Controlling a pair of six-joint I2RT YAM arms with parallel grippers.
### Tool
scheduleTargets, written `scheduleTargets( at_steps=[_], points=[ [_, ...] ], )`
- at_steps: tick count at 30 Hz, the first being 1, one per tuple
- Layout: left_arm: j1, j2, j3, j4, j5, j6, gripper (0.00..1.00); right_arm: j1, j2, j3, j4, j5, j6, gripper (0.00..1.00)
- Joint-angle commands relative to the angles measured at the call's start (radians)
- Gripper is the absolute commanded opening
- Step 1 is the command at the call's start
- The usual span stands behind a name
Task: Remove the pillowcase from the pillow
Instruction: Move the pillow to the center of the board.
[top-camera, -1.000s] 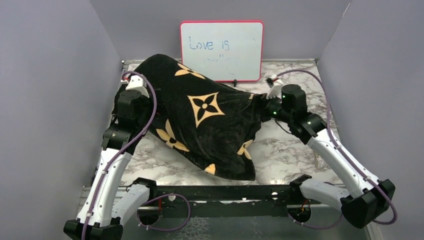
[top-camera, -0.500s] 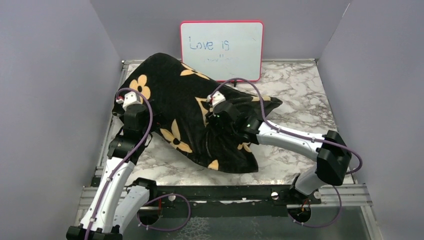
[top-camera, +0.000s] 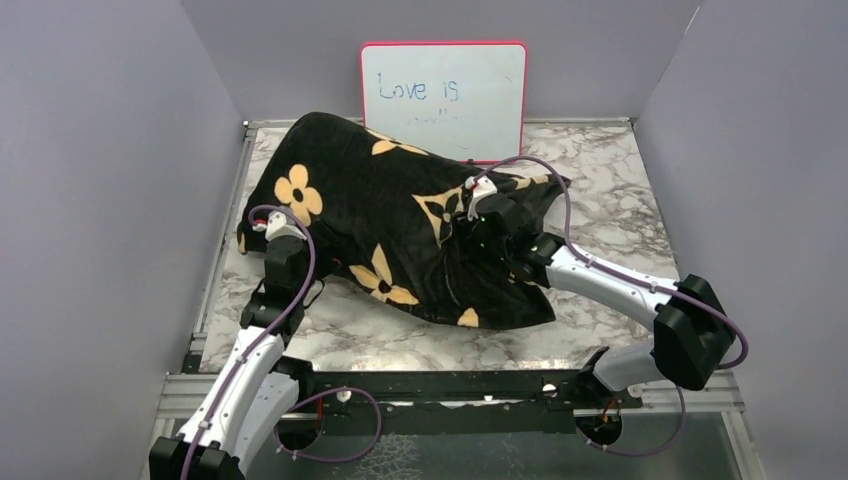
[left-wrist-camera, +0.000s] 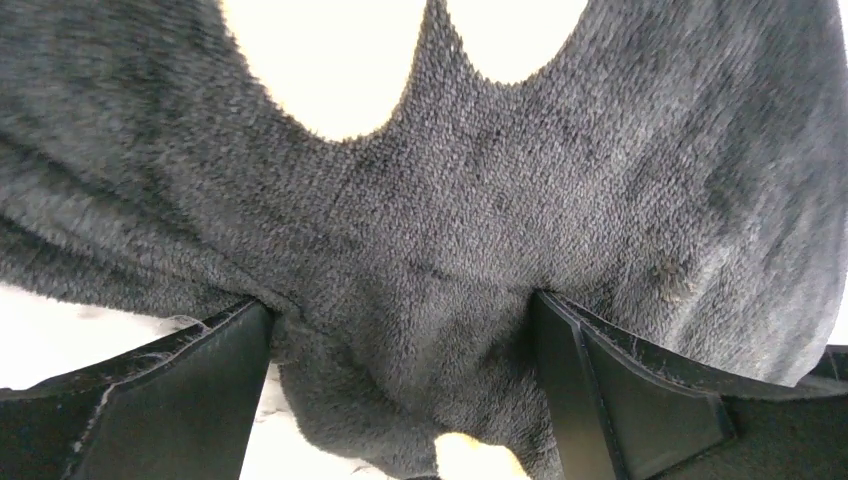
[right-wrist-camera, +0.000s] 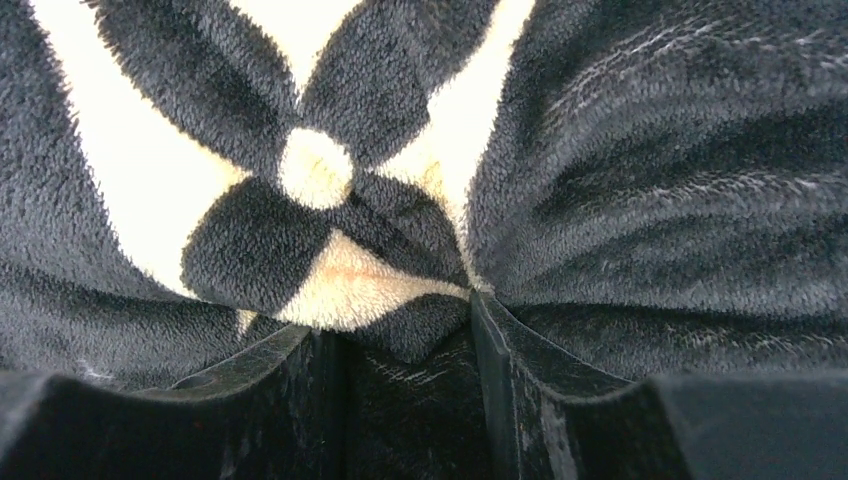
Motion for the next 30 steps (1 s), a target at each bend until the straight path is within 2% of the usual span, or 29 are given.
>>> scheduleTargets(
  at_steps=[1, 5, 7, 8, 9, 10, 12, 16, 19, 21, 24, 28, 30],
  points=[
    [-0.006, 0.044, -0.145, 0.365, 0.267, -0.1, 0.9, -0.021, 0.061, -0.022, -0.218, -0.045, 0.023, 0.5],
    [-0.006, 0.057, -0.206, 0.438, 0.3, -0.105, 0.43, -0.022, -0.012, 0.043, -0.236, -0.077, 0.025, 0.56],
    [-0.006, 0.056, -0.205, 0.424, 0.302, -0.082, 0.14, -0.022, -0.075, 0.065, -0.242, -0.029, 0.046, 0.63],
    [-0.006, 0.056, -0.198, 0.406, 0.301, -0.069, 0.03, -0.022, -0.11, 0.066, -0.245, 0.035, 0.073, 0.69],
    [-0.007, 0.057, -0.187, 0.38, 0.294, -0.056, 0.0, -0.023, -0.144, 0.059, -0.249, 0.11, 0.1, 0.74],
    [-0.006, 0.058, -0.167, 0.347, 0.28, -0.041, 0.0, -0.028, -0.178, 0.048, -0.262, 0.189, 0.144, 0.84],
    [-0.006, 0.059, -0.124, 0.263, 0.242, -0.007, 0.0, -0.076, -0.23, 0.031, -0.302, 0.262, 0.19, 0.88],
    [-0.007, 0.044, -0.079, 0.162, 0.228, 0.058, 0.0, -0.257, -0.329, 0.019, -0.404, 0.188, 0.224, 0.89],
    [-0.006, 0.001, -0.083, 0.115, 0.188, 0.06, 0.0, -0.395, -0.41, -0.043, -0.406, 0.178, 0.277, 0.98],
    [-0.006, -0.033, -0.079, 0.088, 0.162, 0.057, 0.0, -0.463, -0.427, -0.081, -0.433, 0.176, 0.315, 1.0],
    [-0.006, -0.086, -0.055, 0.038, 0.118, 0.06, 0.0, -0.553, -0.404, -0.145, -0.468, 0.16, 0.372, 1.0],
    [-0.006, -0.113, -0.008, -0.027, 0.051, 0.075, 0.0, -0.702, -0.325, -0.283, -0.392, 0.048, 0.436, 1.0],
    [-0.006, -0.112, 0.013, -0.048, 0.036, 0.086, 0.0, -0.739, -0.266, -0.33, -0.348, 0.013, 0.47, 1.0]
  ],
)
